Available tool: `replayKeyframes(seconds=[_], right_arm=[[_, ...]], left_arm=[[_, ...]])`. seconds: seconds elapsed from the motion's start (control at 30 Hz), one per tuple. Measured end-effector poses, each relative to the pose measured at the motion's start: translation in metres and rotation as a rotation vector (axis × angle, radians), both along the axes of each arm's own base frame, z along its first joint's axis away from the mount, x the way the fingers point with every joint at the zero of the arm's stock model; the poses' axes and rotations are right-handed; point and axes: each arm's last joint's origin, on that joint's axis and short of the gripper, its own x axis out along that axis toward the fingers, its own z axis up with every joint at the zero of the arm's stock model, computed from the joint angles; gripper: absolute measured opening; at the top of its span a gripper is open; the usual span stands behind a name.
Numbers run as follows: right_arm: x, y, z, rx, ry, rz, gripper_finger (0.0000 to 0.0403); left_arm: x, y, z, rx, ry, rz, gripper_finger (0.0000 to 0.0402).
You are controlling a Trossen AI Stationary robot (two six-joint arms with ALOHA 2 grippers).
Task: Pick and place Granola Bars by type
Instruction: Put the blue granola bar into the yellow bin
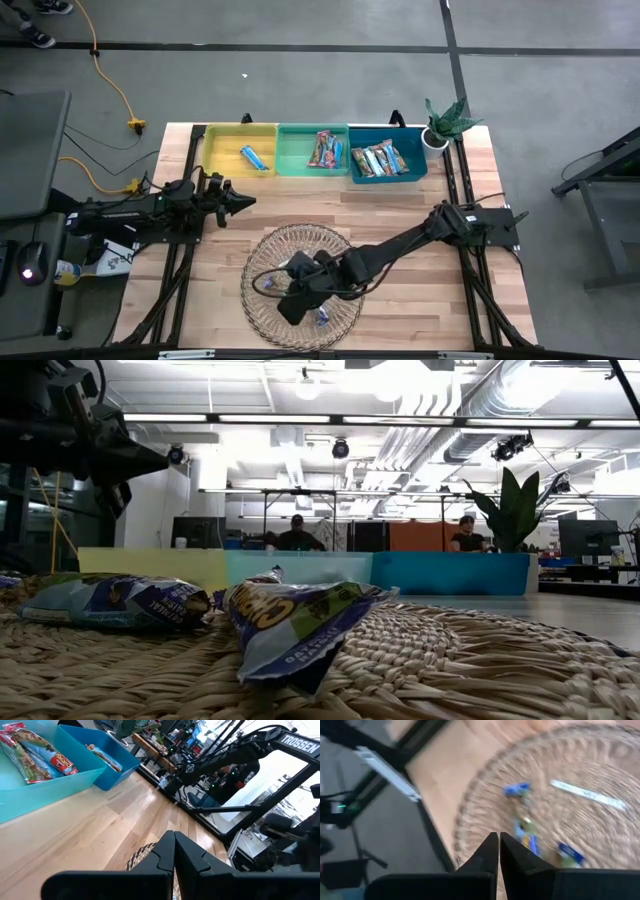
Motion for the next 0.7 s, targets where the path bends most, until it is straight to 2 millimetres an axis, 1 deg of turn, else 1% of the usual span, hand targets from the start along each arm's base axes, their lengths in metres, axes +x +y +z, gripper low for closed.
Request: replayKeyframes(seconds=[0.17,0.27,0.33,0.43,0.7], right_arm=[[-0.011,-0.006,-0.009,0.002,0.149,-0.099,0.0000],[-0.014,-0.010,-0.018,-0.008,0.243,-0.109,0.0000],[-0.014,-0.012,-0.020,-0.013,0.258,-0.095,0.0000],[-0.010,-0.010,-0.022,-0.001,0.226,-0.107,0.0000],[-0.009,-0.008,-0.034,0.095,0.320,-0.139,0.0001]], left_arm=[[0.001,0.000,-0.001,-0.002,0.013,0.000,0.0000],[0.001,0.000,-0.002,-0.003,0.022,0.000,0.0000],[0.002,0.000,-0.002,-0.003,0.028,0.001,0.0000],[0.002,0.000,-0.003,-0.004,0.034,0.001,0.0000],[0.002,0.001,-0.003,-0.003,0.039,0.023,0.0000]])
